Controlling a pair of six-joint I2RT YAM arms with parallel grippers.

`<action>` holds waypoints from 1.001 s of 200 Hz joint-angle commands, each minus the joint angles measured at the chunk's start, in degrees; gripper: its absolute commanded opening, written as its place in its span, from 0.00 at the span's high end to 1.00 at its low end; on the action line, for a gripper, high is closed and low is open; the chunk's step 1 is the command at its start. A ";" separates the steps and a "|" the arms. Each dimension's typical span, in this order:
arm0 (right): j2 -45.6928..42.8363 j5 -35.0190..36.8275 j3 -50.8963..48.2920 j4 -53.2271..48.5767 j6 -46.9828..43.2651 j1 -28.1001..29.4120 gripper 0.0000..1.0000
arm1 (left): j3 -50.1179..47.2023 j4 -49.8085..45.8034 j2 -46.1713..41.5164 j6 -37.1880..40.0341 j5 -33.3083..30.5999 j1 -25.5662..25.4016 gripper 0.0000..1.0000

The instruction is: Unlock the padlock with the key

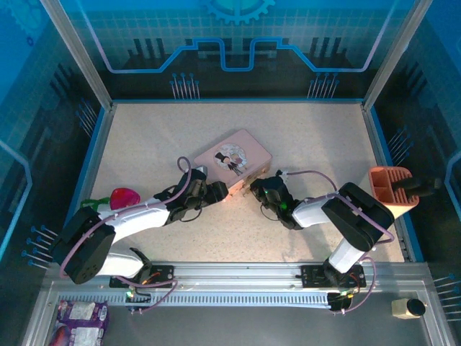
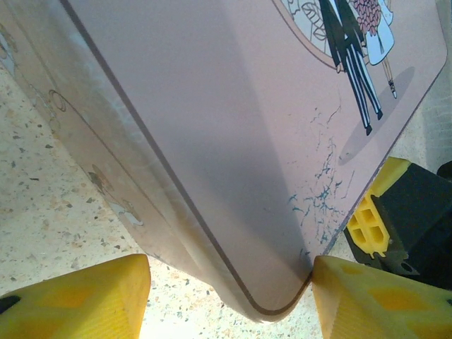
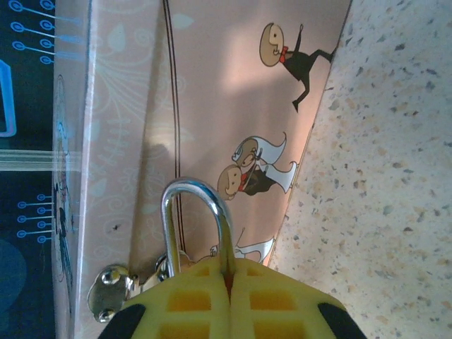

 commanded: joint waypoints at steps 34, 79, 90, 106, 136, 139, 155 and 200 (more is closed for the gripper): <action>-0.74 2.04 -0.80 1.10 1.37 -2.13 1.00 | 0.52 -4.17 1.44 -0.82 -2.30 -0.15 0.38; -1.30 1.53 -1.49 1.97 0.78 -3.59 1.00 | 0.76 -4.58 1.32 -0.79 -2.42 -0.16 0.38; -2.24 1.66 -1.81 1.24 -0.05 -3.89 1.00 | 0.86 -4.84 1.12 -0.69 -2.54 -0.16 0.38; -4.09 1.65 -2.42 -0.23 -1.56 -4.40 1.00 | 0.97 -5.30 0.51 -0.17 -2.91 -0.07 0.37; -10.02 -0.89 -2.41 -7.02 -8.72 -5.65 1.00 | 1.13 -5.39 -2.12 2.36 -3.00 0.04 0.36; -10.97 -1.21 -2.26 -8.11 -9.94 -5.78 1.00 | 1.04 -5.40 -2.52 2.75 -3.03 0.13 0.36; -15.72 -2.67 -1.42 -15.26 -15.69 -6.10 1.00 | 0.43 -4.79 -5.12 4.97 -2.91 0.53 0.35; -28.60 -6.87 2.99 -37.16 -31.87 -6.41 1.00 | -5.90 0.91 -15.16 11.11 -2.44 3.91 0.28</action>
